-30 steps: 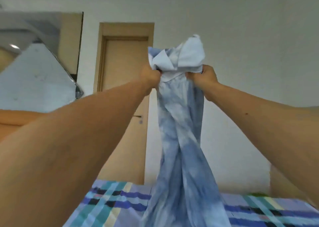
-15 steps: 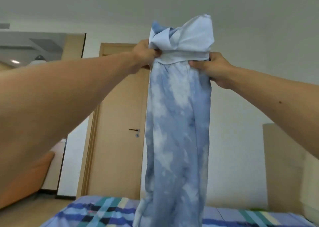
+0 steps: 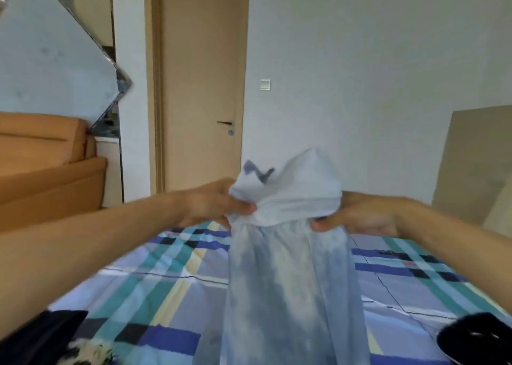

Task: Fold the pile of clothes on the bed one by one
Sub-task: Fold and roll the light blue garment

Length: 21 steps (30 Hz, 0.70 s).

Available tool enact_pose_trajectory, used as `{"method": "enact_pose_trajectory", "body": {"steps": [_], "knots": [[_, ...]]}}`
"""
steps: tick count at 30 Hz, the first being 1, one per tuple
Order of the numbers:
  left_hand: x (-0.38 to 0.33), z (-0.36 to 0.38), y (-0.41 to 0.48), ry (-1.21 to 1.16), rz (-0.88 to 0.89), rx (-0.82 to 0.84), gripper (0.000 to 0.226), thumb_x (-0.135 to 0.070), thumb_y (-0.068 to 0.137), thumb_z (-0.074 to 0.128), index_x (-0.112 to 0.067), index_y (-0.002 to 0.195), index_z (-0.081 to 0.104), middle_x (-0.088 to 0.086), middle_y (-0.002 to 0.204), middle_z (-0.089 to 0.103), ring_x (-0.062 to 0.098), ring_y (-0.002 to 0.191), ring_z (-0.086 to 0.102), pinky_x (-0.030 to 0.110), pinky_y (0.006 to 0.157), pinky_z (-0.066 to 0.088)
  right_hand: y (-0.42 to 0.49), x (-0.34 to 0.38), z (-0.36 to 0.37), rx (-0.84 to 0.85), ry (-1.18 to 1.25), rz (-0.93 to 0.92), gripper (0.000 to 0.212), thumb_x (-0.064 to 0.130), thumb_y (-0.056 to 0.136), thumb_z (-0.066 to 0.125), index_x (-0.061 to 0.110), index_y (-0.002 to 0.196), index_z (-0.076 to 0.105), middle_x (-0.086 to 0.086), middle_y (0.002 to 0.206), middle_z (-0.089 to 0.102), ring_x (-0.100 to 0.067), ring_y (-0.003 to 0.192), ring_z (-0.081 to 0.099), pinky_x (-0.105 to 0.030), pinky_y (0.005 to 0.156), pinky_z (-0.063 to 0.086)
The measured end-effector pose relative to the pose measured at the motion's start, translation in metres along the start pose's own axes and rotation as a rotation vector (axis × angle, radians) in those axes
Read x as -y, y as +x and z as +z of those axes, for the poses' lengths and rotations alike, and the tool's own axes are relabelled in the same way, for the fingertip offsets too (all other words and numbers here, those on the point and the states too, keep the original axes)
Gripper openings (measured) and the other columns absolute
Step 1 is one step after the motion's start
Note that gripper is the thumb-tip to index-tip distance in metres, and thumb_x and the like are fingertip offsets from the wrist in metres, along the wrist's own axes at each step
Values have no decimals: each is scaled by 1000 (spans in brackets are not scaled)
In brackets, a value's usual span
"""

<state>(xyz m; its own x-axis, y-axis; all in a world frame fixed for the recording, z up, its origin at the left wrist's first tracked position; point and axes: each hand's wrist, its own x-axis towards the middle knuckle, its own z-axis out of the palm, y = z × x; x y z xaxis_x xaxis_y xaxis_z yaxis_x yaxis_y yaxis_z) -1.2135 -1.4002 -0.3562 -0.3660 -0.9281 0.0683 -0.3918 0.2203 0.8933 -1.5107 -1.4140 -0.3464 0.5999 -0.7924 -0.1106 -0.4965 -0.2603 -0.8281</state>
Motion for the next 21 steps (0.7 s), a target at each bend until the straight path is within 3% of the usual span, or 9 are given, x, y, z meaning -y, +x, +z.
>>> {"method": "enact_pose_trajectory", "body": {"steps": [2,4,7,10,15,18,21], "knots": [[22,1,34,76,-138,-65,19,-13,91,71,-15,107,61,5,93,67,16,73,64,24,58,52,41,-20,-6,-130,-118,123,56,22,80,82,20,130,58,2,122,71,-18,111,67,-43,99,53],[1,-21,80,153,-131,-214,16,-9,93,66,-12,105,56,8,87,56,15,64,52,23,49,47,80,-2,-37,-389,-202,121,46,23,83,81,15,124,61,-4,119,69,-22,105,66,-40,93,55],[-114,-77,126,46,150,-567,15,-7,94,58,-9,109,59,9,85,59,18,63,53,24,45,48,98,105,-103,-855,-172,-175,38,25,85,78,6,116,68,-15,120,67,-32,110,64,-40,89,53],[-252,-123,107,-7,452,-751,26,-8,94,57,-7,119,61,12,92,62,19,63,54,23,44,48,59,233,-151,-1099,-127,-498,26,24,89,72,4,106,70,-16,114,68,-33,106,63,-41,86,52],[-357,-135,28,97,775,-807,24,-6,95,55,-12,115,64,8,86,64,20,68,58,30,54,55,-20,322,-171,-1190,-184,-809,18,27,87,73,11,93,69,-9,98,70,-27,97,65,-40,79,52],[-361,-116,-8,145,859,-767,18,-6,95,57,-16,106,65,4,79,63,16,65,59,27,54,55,-49,318,-159,-1137,-135,-857,20,29,83,76,15,96,71,-3,103,73,-20,101,68,-44,93,57],[-329,-89,-41,189,828,-657,8,-13,96,63,-18,101,63,3,80,61,14,67,59,32,62,56,-76,280,-117,-991,-76,-793,35,35,76,77,14,104,72,0,107,74,-17,101,70,-43,91,58]]}}
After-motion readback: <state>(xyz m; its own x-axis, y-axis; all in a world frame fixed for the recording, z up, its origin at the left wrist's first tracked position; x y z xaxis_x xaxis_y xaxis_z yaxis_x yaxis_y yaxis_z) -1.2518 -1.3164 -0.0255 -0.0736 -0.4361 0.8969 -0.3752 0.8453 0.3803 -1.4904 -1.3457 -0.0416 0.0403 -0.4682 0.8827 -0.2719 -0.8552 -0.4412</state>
